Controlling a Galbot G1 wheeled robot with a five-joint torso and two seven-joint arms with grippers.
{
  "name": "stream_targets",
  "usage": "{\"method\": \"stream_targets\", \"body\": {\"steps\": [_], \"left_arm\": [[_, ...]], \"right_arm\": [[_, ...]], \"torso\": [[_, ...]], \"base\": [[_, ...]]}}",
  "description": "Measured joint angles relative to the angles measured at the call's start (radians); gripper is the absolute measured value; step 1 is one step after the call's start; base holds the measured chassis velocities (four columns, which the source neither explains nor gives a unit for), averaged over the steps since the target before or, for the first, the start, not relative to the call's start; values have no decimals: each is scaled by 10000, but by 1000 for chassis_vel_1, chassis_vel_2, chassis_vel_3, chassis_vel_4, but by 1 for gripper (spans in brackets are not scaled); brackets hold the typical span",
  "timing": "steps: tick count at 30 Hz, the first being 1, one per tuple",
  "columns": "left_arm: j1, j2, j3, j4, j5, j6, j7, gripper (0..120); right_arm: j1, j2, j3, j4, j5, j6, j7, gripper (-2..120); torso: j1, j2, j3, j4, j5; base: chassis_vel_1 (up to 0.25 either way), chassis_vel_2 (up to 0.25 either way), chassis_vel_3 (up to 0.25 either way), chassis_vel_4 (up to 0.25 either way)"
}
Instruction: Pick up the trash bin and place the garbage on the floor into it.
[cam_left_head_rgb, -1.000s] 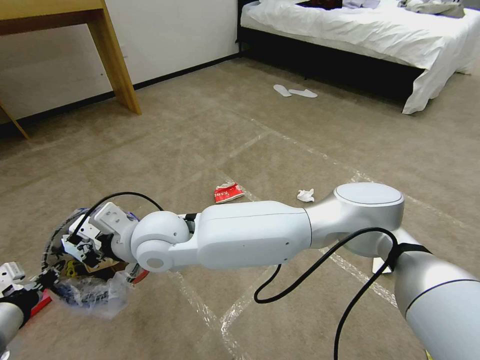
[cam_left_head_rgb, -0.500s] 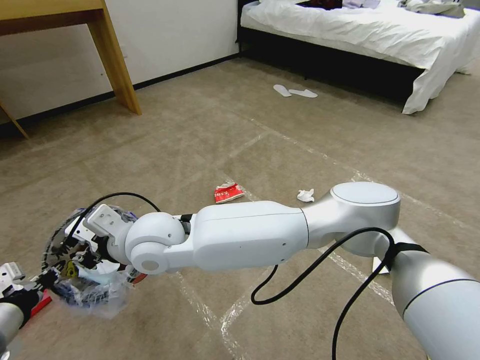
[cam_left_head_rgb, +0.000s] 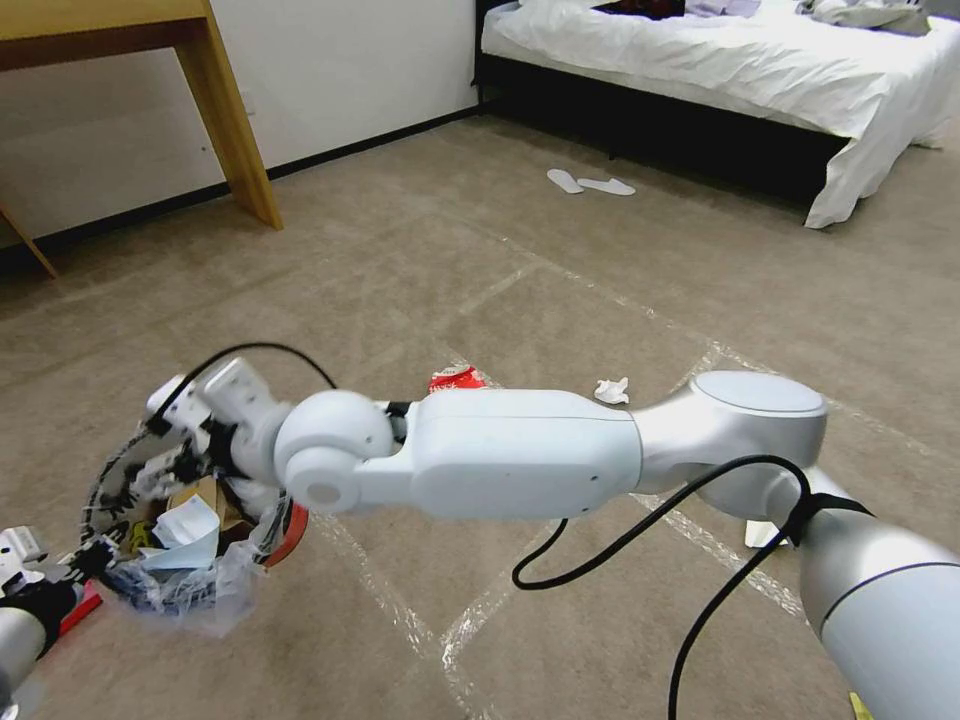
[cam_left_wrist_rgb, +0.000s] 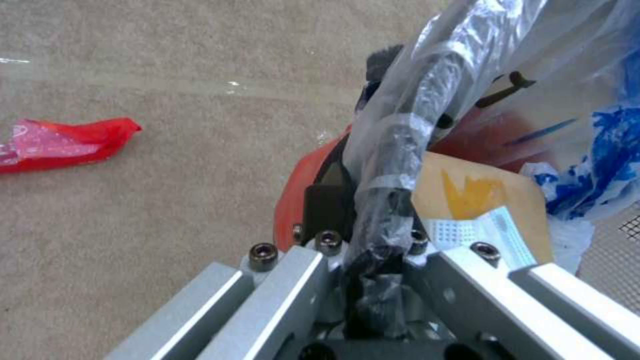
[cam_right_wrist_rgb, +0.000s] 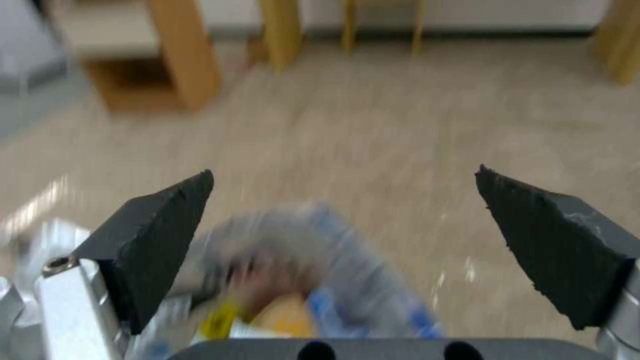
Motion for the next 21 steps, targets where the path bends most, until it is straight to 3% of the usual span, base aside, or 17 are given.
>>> {"method": "stream_targets", "body": {"steps": [2, 8, 11, 14, 16, 17, 21], "left_arm": [[-2, 35, -39, 23, 4, -1, -1, 0], [-37, 39, -101, -63, 44, -9, -1, 0], [-62, -18, -173, -180, 124, -22, 19, 0], [-64, -43, -180, -205, 153, -25, 24, 0], [-88, -145, -167, -299, 302, -45, 100, 0], [-88, -145, -167, -299, 302, -45, 100, 0], [-89, -171, -151, -314, 443, -55, 135, 0]], "right_arm": [[-552, -544, 1176, 337, -493, 721, -14, 100], [-1601, -1307, 2930, 737, -1590, 2208, -608, 100], [-2853, -2649, 4744, 1383, -2161, 3525, -963, 100], [-3262, -3137, 5268, 1462, -2382, 3950, -1121, 100], [-5118, -4457, 7275, 1727, -3190, 4863, -1686, 100], [-5118, -4457, 7275, 1727, -3190, 4863, -1686, 100], [-7194, -5129, 9660, 2100, -4079, 5247, -2046, 100]], "torso": [[0, 0, 0, -1, 1], [0, 0, 0, 0, 3], [0, 0, 1, 3, 5], [-1, 1, 0, 1, 5], [-1, 1, 0, -6, 7], [-1, 1, 0, -6, 7], [-1, 0, 0, -3, 5]], "base": [[0, 0, 0, 0], [0, 0, 0, 0], [0, 0, 0, 0], [0, 0, 0, 0], [0, 0, 0, 0], [0, 0, 0, 0], [0, 0, 0, 0]]}}
